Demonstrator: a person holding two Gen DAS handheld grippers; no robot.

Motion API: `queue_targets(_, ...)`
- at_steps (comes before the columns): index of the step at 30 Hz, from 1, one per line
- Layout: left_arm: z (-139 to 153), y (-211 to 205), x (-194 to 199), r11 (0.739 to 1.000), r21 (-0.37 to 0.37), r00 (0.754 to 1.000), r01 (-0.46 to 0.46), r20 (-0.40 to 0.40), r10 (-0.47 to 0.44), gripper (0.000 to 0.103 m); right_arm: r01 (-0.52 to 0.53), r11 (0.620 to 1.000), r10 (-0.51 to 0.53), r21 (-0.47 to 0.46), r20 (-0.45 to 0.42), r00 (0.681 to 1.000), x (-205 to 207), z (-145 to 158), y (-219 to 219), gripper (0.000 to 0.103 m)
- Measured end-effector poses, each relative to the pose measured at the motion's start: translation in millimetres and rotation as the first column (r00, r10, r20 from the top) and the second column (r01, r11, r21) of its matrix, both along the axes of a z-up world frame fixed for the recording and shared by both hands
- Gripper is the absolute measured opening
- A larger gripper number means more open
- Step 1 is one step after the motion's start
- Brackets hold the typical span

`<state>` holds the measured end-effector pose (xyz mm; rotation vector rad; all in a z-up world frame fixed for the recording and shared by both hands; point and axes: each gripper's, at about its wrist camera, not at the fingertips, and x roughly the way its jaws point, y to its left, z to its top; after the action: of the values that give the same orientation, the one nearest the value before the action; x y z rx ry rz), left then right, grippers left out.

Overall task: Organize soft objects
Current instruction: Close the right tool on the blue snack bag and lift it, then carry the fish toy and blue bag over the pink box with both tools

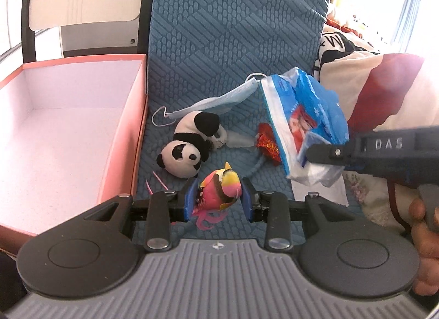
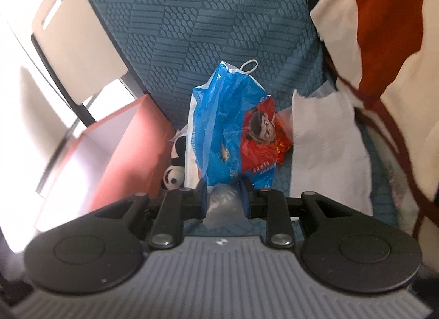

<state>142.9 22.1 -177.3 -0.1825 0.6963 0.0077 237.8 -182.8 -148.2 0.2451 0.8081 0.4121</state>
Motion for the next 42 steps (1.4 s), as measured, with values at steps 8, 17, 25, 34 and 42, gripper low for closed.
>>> queue_targets(8,5,4,-10,1.0,-0.008,1.0,-0.002,0.002,0.002,0.039,0.011,0.985,0.007,-0.169,0.107,0.994,-28,7,8,0.028)
queue_targets(17,9,5,-16,1.0,-0.015,1.0,0.012,0.006,-0.012,0.039,0.001,0.959,0.03,-0.282,0.107,0.994,-53,-6,15,0.028)
queue_targets(25,17,8,-29,0.999,-0.031,1.0,0.026,0.002,-0.026,0.039,0.007,0.957,0.022,-0.29,0.098,0.995,-74,-2,19,0.028)
queue_targets(34,38,8,-45,0.998,-0.04,0.998,0.055,-0.01,-0.056,0.039,0.008,0.961,0.021,-0.275,0.101,0.995,-96,19,20,0.028)
queue_targets(42,57,18,-55,0.996,-0.059,0.998,0.064,0.008,-0.064,0.039,-0.002,0.966,0.037,-0.259,0.133,0.99,-107,37,26,0.028)
